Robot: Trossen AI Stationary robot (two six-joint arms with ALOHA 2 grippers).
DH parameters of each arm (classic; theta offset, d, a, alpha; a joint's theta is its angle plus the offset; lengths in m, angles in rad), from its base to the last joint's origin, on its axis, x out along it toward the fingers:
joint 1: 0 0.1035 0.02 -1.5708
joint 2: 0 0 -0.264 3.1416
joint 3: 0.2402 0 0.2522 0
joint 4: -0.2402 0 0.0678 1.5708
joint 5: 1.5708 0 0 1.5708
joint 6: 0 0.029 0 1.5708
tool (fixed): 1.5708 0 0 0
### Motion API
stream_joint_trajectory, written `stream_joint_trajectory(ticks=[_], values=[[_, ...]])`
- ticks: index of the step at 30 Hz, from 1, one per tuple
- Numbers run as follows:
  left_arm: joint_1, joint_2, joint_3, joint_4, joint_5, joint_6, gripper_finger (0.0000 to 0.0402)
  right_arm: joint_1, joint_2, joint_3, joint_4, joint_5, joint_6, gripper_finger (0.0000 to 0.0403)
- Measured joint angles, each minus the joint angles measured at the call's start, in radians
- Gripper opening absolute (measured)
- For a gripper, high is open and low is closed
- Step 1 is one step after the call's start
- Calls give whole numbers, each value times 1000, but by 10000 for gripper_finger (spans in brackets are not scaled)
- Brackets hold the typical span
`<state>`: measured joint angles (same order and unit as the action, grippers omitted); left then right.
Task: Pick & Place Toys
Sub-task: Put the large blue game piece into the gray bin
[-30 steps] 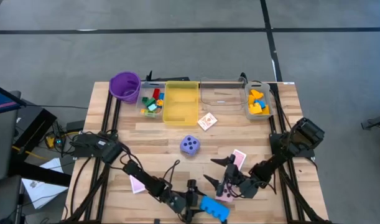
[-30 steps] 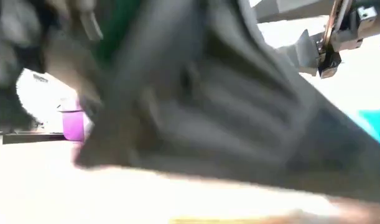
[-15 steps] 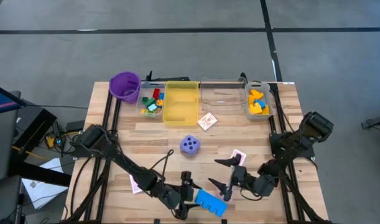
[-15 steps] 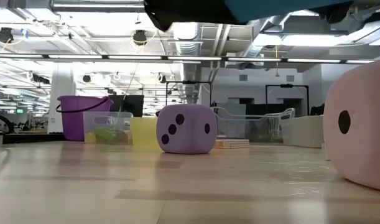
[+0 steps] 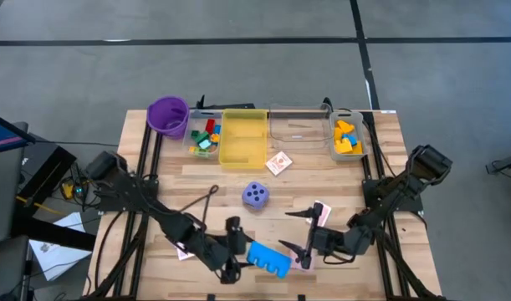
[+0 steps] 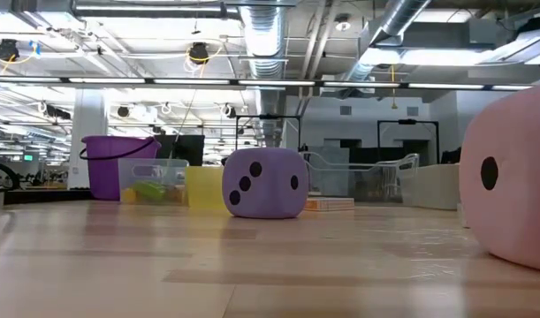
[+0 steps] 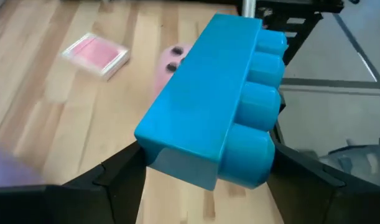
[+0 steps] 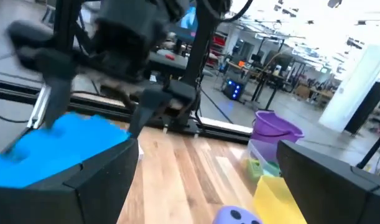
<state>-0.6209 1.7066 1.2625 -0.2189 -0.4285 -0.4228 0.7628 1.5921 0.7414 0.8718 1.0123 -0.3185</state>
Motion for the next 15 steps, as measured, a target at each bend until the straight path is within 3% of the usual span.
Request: stream_joint_trajectory(ticks=[5, 9, 15], values=[[0, -97, -10, -170, -1, -129, 268, 7, -2, 0, 105, -18, -96, 375], [10, -172, -85, -171, -20, -194, 268, 18, -2, 6, 192, -79, -173, 375], [53, -284, -211, -58, -107, -235, 268, 14, -1, 70, 18, -138, -186, 375]])
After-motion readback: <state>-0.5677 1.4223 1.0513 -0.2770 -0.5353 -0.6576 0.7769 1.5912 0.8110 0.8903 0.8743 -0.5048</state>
